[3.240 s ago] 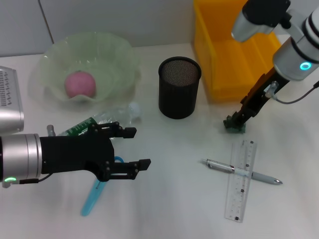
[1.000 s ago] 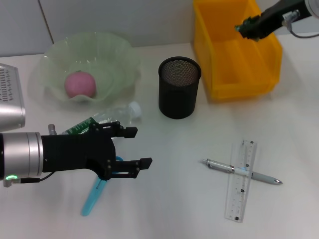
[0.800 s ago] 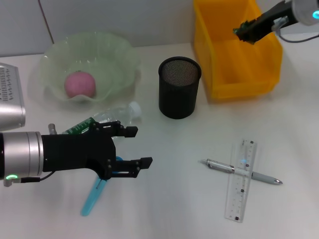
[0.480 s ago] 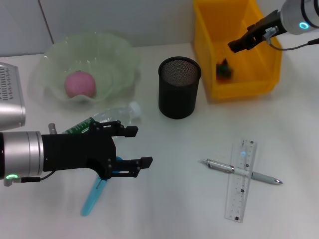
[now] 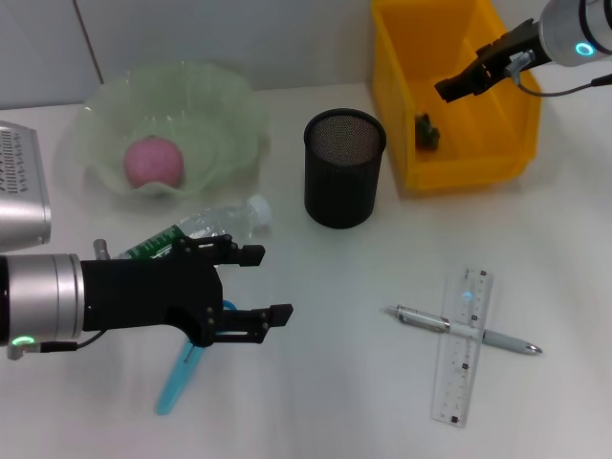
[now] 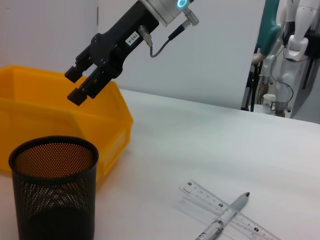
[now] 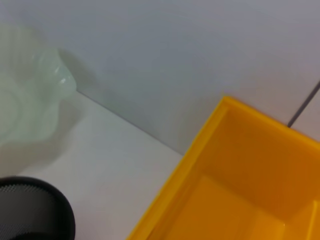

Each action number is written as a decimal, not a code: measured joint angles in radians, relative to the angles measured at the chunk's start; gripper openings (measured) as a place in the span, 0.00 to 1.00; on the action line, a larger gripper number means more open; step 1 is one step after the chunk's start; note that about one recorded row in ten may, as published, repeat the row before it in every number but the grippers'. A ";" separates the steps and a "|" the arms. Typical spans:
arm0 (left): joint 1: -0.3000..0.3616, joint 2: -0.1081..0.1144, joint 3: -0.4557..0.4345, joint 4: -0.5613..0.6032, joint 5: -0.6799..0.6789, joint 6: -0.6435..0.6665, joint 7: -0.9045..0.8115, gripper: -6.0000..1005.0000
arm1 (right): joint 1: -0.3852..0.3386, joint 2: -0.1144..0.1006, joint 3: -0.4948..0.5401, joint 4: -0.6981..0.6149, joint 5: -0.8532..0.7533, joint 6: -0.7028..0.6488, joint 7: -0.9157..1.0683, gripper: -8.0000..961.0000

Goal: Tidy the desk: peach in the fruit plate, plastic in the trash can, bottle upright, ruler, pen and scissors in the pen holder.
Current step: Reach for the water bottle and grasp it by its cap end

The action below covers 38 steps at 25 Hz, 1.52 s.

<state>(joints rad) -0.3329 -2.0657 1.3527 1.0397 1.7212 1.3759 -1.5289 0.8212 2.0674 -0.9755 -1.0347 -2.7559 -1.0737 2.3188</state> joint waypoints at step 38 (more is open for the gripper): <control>-0.004 0.004 -0.043 0.000 0.001 0.041 -0.023 0.79 | -0.293 -0.161 0.284 0.258 0.604 -0.769 -0.742 0.78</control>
<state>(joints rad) -0.3364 -2.0616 1.3098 1.0400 1.7220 1.4172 -1.5523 0.5286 1.9068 -0.6913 -0.7769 -2.1518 -1.8426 1.5771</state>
